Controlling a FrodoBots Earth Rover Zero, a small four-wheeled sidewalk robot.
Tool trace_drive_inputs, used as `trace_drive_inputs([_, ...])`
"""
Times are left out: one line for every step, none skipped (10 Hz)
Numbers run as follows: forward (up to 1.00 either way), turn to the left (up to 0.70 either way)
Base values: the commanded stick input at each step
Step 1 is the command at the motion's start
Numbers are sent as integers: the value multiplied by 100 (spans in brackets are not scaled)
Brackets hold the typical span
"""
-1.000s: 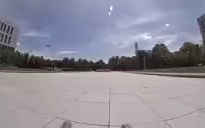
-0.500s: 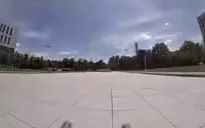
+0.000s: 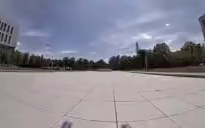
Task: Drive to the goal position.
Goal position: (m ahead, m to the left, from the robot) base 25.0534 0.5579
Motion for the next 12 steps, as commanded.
trace_drive_inputs([70, -34])
trace_drive_inputs([70, -34])
trace_drive_inputs([70, -34])
trace_drive_inputs([70, -2])
trace_drive_inputs([70, 0])
trace_drive_inputs([70, 0])
trace_drive_inputs([70, 0])
trace_drive_inputs([70, 0])
trace_drive_inputs([70, 0])
trace_drive_inputs([70, 0])
trace_drive_inputs([70, 0])
trace_drive_inputs([70, 0])
